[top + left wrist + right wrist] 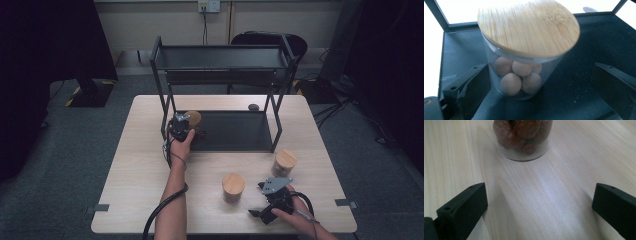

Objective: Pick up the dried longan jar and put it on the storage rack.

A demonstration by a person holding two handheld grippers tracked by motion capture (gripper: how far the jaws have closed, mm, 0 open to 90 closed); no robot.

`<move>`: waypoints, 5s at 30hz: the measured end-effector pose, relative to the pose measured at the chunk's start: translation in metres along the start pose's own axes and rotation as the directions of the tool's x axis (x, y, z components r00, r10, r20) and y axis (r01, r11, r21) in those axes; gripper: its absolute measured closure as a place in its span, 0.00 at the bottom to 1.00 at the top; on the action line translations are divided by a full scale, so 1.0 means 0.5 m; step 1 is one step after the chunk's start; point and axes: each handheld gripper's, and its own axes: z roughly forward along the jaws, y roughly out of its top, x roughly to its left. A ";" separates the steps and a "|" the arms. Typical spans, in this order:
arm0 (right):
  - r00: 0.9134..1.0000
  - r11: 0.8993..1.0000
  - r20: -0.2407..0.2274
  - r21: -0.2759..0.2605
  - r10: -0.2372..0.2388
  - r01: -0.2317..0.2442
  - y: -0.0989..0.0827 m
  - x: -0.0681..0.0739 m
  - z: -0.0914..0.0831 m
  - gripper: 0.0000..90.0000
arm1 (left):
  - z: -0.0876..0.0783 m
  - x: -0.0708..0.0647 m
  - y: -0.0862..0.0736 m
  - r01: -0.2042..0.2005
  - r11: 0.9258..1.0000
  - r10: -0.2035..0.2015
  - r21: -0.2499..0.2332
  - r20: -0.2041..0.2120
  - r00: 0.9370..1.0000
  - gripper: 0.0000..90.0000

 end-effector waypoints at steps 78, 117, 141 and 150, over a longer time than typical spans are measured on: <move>1.000 1.000 0.000 -0.001 0.000 0.000 0.000 0.000 0.000 0.00 | -0.126 -0.030 -0.092 -0.095 0.995 0.098 -0.028 0.158 0.983 0.04; 1.000 1.000 0.000 -0.001 0.000 0.000 0.000 0.000 0.000 0.00 | -0.170 -0.019 -0.120 -0.143 0.990 0.143 -0.013 0.184 0.973 0.04; 1.000 1.000 0.000 0.000 0.001 -0.001 0.000 0.000 0.000 0.00 | -0.191 -0.005 -0.140 -0.134 0.991 0.134 -0.013 0.180 0.974 0.04; 1.000 1.000 0.000 0.000 0.000 0.000 0.000 0.000 0.000 0.00 | -0.199 -0.001 -0.148 -0.138 0.990 0.139 -0.015 0.174 0.975 0.04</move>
